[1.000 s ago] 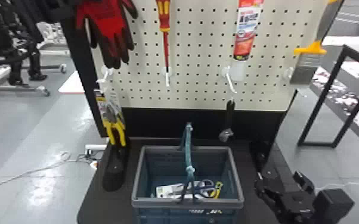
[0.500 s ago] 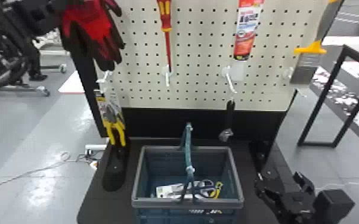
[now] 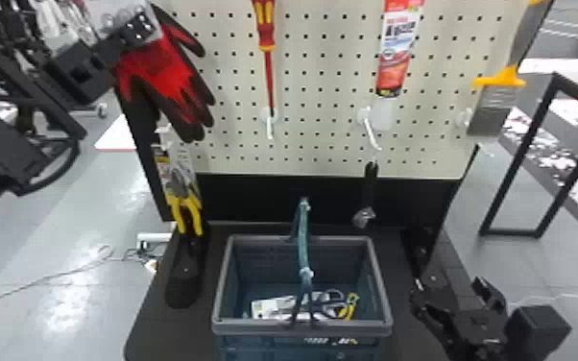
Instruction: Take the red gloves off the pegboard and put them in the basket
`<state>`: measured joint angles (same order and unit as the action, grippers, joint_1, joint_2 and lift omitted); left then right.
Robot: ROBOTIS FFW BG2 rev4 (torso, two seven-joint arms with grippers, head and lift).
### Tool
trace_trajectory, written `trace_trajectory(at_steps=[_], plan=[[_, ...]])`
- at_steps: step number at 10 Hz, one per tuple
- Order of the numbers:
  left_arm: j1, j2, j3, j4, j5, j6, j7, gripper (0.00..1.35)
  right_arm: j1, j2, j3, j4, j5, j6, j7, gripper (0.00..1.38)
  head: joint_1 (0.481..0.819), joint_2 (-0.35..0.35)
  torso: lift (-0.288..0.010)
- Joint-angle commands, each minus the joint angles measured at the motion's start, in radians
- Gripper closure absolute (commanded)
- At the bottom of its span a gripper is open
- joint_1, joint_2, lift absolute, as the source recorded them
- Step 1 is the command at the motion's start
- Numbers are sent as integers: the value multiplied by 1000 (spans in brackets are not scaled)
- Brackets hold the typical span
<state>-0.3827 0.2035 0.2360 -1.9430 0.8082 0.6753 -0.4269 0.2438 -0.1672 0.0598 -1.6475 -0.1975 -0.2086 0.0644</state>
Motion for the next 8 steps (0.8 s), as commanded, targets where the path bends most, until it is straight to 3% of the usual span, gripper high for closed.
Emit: trace_trajectory(at_steps=[1, 5, 8], plan=[[13, -23, -21, 45, 12, -23, -21, 1211, 0, 0, 0, 0, 0, 0, 0, 137, 549, 0, -100], [65, -87, -47, 98, 28, -62, -27, 1211, 0, 0, 0, 0, -2, 0, 6, 137, 549, 0, -100], [100, -116, -81, 139, 25, -83, -16, 1211, -1, 0, 0, 2, -3, 0, 9, 137, 549, 0, -100]])
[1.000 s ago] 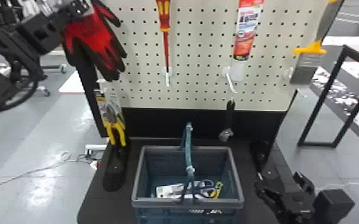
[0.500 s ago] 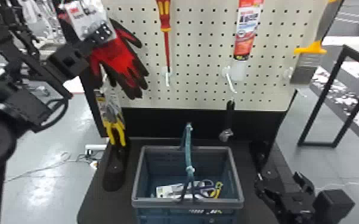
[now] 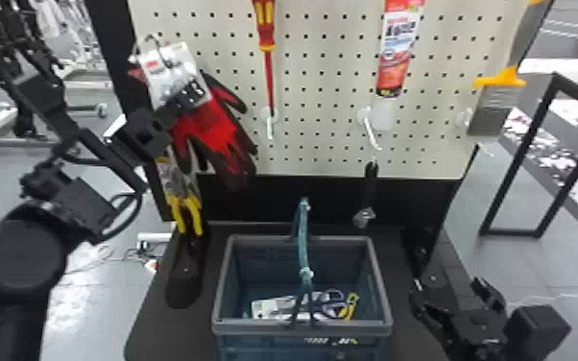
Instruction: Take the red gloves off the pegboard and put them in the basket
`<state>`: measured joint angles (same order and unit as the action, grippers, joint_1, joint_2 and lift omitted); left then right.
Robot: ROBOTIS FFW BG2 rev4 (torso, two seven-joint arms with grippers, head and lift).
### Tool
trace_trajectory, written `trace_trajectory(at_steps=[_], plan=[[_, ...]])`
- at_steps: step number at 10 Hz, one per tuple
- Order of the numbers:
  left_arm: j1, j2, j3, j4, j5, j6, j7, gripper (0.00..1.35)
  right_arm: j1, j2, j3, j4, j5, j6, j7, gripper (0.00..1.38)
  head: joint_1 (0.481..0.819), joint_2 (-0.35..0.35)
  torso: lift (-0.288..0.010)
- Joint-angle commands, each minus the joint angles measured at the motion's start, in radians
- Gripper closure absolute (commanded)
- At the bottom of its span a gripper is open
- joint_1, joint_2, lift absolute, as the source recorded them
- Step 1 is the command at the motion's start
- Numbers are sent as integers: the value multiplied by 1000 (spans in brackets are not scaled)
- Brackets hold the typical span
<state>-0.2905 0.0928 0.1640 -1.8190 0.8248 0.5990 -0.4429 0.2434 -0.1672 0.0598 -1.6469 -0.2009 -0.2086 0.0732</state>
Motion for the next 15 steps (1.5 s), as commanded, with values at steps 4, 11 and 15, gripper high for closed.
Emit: trace_trajectory(at_steps=[4, 11, 15], plan=[[48, -42, -47, 67, 13, -15, 4, 1211, -1, 0, 0, 1, -2, -2, 4, 137, 549, 0, -100], [117, -74, -129, 150, 10, -81, 69, 1211, -1, 0, 0, 4, -8, -3, 7, 137, 549, 0, -100], [114, -74, -192, 242, -10, -96, 70, 1211, -1, 2, 0, 4, -11, -6, 8, 137, 549, 0, -100]])
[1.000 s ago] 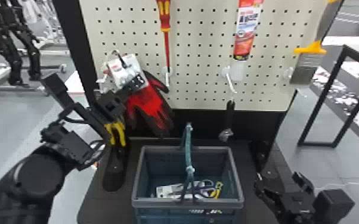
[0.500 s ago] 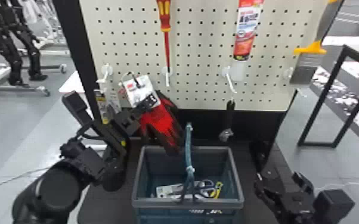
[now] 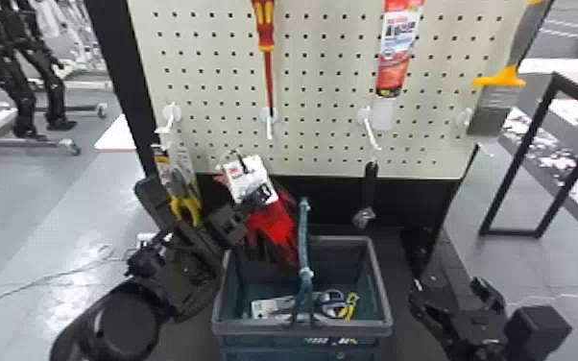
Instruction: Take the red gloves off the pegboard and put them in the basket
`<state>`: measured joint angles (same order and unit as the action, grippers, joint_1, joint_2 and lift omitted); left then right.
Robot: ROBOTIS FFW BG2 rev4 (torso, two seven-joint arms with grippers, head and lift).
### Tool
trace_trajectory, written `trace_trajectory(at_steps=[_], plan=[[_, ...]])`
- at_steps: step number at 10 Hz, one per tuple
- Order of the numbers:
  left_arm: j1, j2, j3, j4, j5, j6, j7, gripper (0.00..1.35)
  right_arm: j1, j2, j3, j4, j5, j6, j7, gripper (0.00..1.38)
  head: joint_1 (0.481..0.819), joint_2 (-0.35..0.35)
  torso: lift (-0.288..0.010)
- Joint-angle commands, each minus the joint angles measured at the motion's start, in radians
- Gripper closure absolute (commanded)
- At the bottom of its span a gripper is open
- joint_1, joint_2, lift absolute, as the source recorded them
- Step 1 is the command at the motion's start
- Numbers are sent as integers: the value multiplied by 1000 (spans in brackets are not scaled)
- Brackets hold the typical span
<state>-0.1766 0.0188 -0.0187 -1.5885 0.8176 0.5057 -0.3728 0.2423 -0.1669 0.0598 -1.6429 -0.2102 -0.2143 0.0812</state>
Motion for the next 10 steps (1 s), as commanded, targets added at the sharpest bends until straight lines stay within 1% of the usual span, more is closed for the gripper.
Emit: trace_trajectory(at_steps=[1, 3, 6, 8, 9, 10], plan=[[-1, 0, -20, 28, -21, -3, 0, 1211, -2, 1, 0, 0, -1, -2, 0, 137, 549, 0, -100], [-1, 0, -43, 68, -40, -3, 0, 1211, -3, 3, 0, 5, -5, -7, 3, 137, 549, 0, -100], [-8, -3, -47, 101, -118, 22, 6, 1193, -6, 3, 2, 8, -5, -8, 9, 137, 549, 0, -100], [-15, 1, -46, 102, -167, 79, 3, 909, -6, 3, 0, 9, -6, -11, 11, 137, 549, 0, -100], [-20, 7, -49, 102, -183, 85, -6, 530, -6, 3, 0, 9, -6, -11, 12, 137, 549, 0, -100], [-24, 6, -46, 102, -184, 85, -21, 82, -8, 4, 2, 11, -6, -11, 12, 137, 549, 0, -100]])
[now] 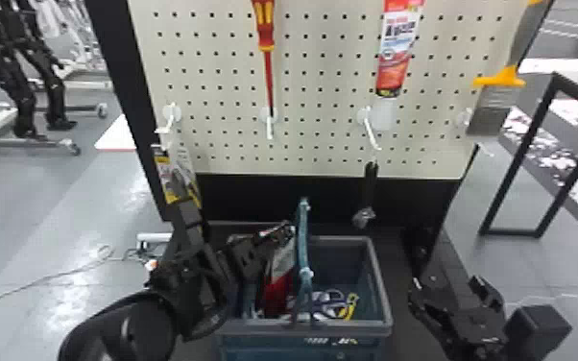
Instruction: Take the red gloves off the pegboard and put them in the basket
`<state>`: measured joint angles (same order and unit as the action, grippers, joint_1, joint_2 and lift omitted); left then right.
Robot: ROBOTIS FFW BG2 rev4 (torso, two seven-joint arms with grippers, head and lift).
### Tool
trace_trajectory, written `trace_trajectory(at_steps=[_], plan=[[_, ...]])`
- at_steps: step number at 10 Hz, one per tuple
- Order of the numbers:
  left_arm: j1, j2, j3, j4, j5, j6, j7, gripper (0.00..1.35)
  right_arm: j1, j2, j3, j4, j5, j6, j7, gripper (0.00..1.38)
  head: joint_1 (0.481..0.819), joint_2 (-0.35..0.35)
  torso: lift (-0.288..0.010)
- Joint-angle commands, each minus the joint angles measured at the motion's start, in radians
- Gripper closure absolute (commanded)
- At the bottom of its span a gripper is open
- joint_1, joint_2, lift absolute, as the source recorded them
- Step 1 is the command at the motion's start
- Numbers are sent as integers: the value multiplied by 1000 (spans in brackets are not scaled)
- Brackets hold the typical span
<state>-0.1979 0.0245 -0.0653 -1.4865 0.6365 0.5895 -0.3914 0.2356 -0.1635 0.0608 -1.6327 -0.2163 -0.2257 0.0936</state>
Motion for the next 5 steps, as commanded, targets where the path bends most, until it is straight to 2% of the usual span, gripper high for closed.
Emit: trace_trajectory(at_steps=[1, 3, 5], plan=[[-6, 0, 4, 0, -6, 1, -6, 30, -2, 1, 1, 2, 0, 0, 1, 137, 549, 0, -100], [-6, -1, 6, 0, -6, -4, -12, 246, -2, 1, 1, 4, -2, 0, 5, 137, 549, 0, -100], [-6, -3, 4, 0, -6, -14, -12, 279, -4, 1, 1, 5, 0, 0, 5, 137, 549, 0, -100]])
